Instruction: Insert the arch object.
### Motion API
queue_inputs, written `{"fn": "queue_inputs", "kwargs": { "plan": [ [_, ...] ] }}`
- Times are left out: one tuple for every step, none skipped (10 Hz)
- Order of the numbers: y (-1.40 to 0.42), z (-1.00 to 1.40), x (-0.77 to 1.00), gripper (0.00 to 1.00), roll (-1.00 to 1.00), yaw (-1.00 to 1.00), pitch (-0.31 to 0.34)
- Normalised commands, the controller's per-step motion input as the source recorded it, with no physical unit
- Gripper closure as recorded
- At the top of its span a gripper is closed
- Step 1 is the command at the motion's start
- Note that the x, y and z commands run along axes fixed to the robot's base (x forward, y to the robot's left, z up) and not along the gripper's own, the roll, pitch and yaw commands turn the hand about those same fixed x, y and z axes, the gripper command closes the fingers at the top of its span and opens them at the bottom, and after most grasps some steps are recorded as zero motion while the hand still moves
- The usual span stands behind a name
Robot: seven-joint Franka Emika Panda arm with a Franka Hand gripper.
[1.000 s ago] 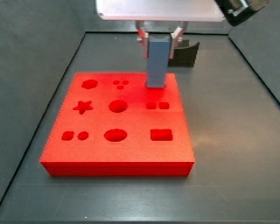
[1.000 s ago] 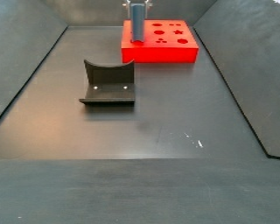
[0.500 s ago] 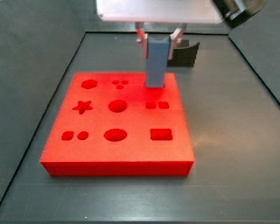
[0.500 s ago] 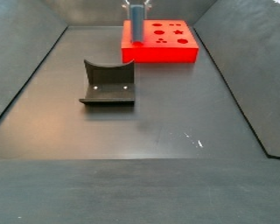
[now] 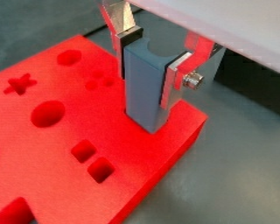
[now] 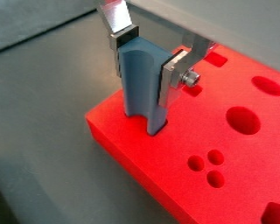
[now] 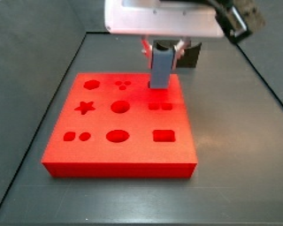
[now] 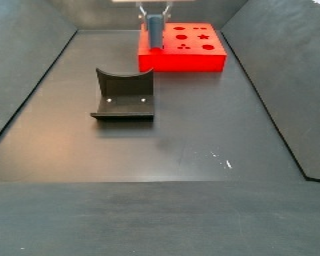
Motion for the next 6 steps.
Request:
{"fn": "queue_inputs", "kwargs": {
  "plan": [
    [0.0,-0.68,0.03,1.0,0.2,0.0,0.161],
    [0.0,-0.7,-0.03,1.0,0.15,-0.05,0.149],
    [0.0,-0.77,-0.03,1.0,0.14,-0.05,0.124],
    [-0.01,-0.74,-0.09,1.0,0.12,-0.08,0.044],
    [0.0,0.0,0.0,1.0,0.01,0.0,0.0],
    [0.0,0.0,0.0,1.0,0.0,0.0,0.0]
  ]
}}
